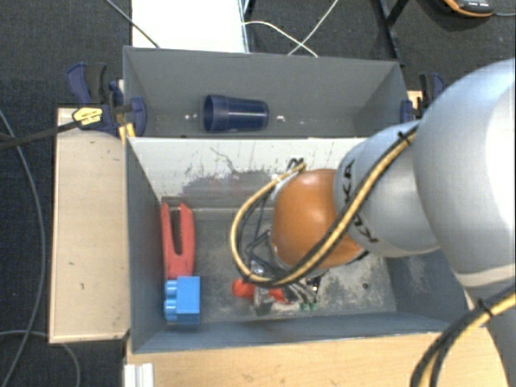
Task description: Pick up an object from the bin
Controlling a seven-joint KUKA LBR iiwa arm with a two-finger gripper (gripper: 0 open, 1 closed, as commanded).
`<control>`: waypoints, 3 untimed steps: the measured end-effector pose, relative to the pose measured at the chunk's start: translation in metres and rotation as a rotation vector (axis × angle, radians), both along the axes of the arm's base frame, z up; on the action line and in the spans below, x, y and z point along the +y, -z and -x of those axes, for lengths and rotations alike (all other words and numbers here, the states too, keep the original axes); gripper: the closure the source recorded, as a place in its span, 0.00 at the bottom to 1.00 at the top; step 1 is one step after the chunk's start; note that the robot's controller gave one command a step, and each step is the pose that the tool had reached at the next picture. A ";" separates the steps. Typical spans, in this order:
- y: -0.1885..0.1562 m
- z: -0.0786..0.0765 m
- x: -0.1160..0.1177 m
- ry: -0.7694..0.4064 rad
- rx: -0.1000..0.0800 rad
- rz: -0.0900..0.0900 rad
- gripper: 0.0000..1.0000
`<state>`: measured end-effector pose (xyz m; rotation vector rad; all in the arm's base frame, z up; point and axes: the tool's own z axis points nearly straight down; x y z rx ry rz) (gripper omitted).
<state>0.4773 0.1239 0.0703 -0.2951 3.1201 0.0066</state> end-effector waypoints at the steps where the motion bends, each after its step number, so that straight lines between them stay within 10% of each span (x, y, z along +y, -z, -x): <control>1: 0.000 0.000 0.000 0.001 0.000 0.000 1.00; 3: -0.007 0.000 0.000 0.005 -0.003 -0.001 1.00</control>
Offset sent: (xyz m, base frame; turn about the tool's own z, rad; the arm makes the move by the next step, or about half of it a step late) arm 0.0000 -0.0002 0.0076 0.0006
